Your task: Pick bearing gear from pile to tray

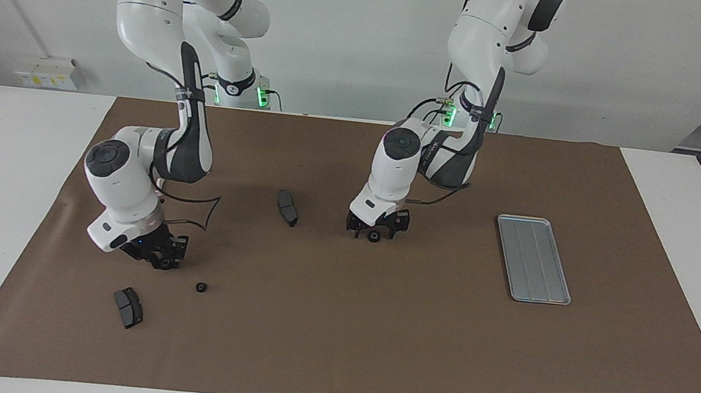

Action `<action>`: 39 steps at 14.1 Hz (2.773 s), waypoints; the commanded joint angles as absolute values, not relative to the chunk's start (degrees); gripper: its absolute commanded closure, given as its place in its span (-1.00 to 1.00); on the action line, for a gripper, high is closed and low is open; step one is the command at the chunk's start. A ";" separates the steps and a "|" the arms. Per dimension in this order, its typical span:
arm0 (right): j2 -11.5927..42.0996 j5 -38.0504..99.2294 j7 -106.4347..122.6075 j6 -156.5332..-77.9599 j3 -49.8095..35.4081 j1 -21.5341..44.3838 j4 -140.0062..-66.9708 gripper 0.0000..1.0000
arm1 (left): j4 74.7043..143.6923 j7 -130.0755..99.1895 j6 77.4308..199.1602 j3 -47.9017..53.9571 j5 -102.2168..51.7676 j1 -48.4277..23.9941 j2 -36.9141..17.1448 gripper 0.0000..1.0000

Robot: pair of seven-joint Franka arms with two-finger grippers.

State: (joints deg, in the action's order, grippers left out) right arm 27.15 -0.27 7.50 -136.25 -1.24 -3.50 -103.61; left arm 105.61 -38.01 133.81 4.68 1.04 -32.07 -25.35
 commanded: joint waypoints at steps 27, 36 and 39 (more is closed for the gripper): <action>20.82 0.00 -43.48 -128.75 -2.64 24.06 -98.79 1.00 | 101.07 -3.39 118.57 4.04 1.14 -5.56 -18.64 1.00; 32.96 -6.50 -64.41 -135.51 -2.55 35.24 -92.81 1.00 | 112.75 7.21 128.22 3.78 1.14 2.64 -15.12 1.00; 32.87 -6.59 -65.21 -136.14 -2.55 35.24 -93.34 -0.62 | 113.55 6.68 129.11 3.78 1.14 2.55 -14.85 0.66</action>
State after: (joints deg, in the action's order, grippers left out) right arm 32.53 -5.63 -63.62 -135.71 -2.66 35.27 -94.21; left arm 110.59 6.84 127.53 3.84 1.22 2.58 -17.45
